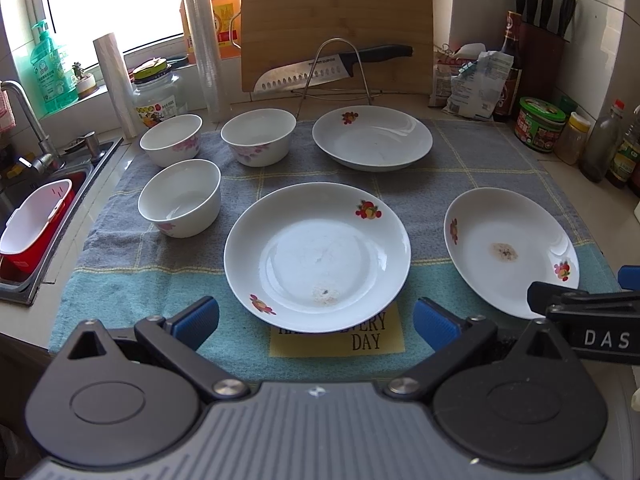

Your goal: Organize plates and bowls

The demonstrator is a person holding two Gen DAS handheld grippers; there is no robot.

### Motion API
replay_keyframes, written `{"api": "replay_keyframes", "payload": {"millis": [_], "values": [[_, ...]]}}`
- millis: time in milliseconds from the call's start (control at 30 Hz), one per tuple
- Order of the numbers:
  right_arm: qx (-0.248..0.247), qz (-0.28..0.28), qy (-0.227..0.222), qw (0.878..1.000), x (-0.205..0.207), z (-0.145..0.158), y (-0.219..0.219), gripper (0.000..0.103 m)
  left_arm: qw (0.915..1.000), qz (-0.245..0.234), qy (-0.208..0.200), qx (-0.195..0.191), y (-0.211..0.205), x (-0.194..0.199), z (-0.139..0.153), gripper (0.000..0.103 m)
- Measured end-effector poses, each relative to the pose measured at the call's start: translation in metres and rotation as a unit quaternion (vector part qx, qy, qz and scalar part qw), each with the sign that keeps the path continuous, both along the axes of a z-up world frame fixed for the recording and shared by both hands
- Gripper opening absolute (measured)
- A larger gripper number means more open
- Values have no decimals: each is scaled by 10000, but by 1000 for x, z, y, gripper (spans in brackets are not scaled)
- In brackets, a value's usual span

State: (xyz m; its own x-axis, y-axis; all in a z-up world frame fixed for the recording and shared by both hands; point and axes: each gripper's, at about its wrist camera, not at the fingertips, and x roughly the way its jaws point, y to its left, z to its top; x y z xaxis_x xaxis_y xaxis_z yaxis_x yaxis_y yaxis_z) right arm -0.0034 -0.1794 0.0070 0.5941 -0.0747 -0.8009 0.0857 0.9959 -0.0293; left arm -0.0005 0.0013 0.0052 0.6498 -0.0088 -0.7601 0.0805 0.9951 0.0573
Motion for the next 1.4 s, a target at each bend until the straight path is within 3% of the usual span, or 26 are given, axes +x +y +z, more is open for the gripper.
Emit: {"api": "replay_keyframes", "payload": {"millis": [733, 1133, 1400], "values": [[-102, -66, -53, 9999, -2, 3, 8, 103, 9999, -97, -31, -29, 4, 1, 4, 102], [-75, -333, -372, 9987, -7, 6, 3, 103, 9948, -842, -469, -316, 18, 4, 4, 102], [-23, -555, -670, 9962, -23, 15, -9, 103, 9811, -1526, -718, -944, 25, 9, -4, 102]]}}
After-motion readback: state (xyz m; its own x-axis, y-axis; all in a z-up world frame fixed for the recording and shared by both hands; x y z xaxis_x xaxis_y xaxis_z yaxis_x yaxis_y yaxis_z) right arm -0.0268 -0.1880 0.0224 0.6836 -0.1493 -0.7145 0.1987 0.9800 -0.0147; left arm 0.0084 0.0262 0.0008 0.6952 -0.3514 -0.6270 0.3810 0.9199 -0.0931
